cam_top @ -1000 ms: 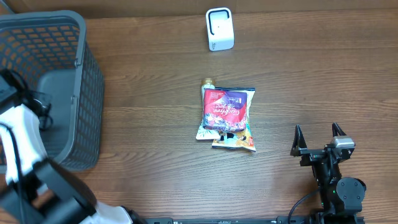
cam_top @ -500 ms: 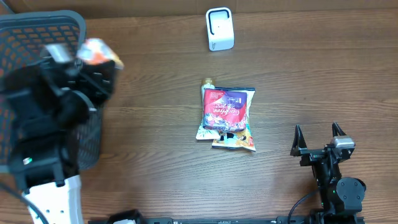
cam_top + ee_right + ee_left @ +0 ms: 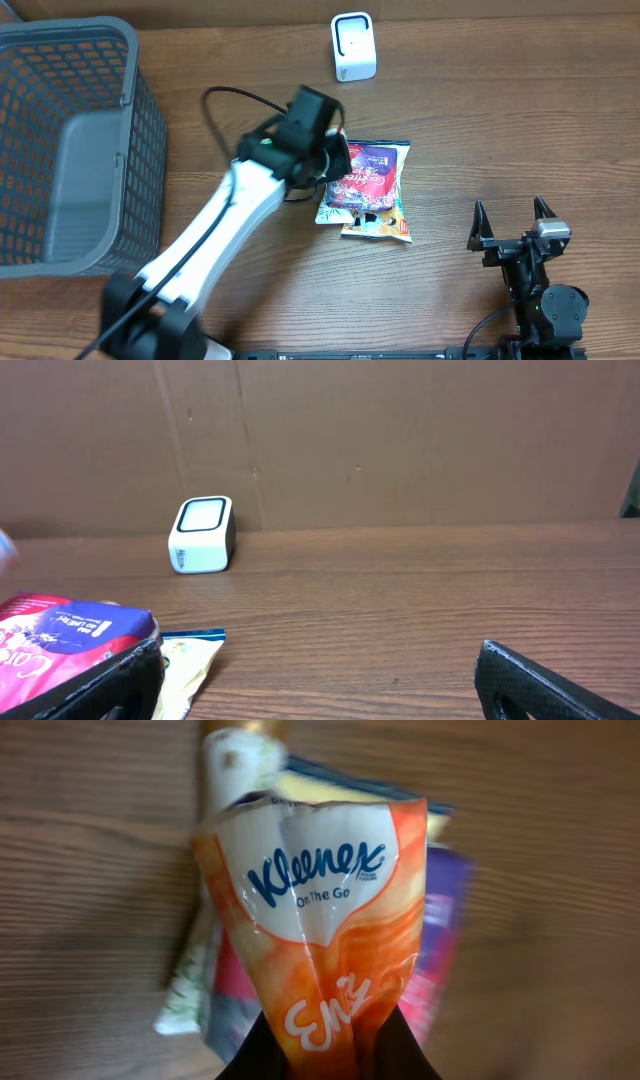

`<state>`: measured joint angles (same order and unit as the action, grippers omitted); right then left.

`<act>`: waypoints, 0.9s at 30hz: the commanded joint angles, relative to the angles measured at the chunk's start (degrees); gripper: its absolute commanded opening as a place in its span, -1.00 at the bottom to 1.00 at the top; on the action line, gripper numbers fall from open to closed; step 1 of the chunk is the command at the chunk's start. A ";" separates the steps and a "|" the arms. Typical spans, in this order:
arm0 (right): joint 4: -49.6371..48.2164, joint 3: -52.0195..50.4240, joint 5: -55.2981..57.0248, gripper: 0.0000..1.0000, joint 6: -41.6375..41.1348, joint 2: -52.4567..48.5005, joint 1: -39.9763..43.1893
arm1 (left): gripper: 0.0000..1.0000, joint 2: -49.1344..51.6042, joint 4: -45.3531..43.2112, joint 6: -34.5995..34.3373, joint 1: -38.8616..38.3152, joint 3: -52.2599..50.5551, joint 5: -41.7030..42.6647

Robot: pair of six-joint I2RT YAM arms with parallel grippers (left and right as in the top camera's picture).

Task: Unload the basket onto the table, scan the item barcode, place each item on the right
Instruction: 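Lift the tissue pack out and carry it to the table pile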

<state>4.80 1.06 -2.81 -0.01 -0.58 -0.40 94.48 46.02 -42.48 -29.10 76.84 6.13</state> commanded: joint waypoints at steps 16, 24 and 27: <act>-0.22 -0.59 -0.24 1.00 -0.22 0.42 0.09 | -0.91 6.69 6.21 -4.24 5.68 -0.22 -9.09; -0.22 -0.59 -0.24 1.00 -0.22 0.42 0.09 | -0.92 13.27 0.22 0.94 1.79 -0.24 3.54; -0.20 -0.59 -0.24 1.00 -0.22 0.42 0.09 | -0.92 12.13 -2.58 3.28 1.20 0.35 5.90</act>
<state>4.78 1.06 -2.79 -0.01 -0.58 -0.40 107.33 45.01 -43.22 -27.03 76.36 5.91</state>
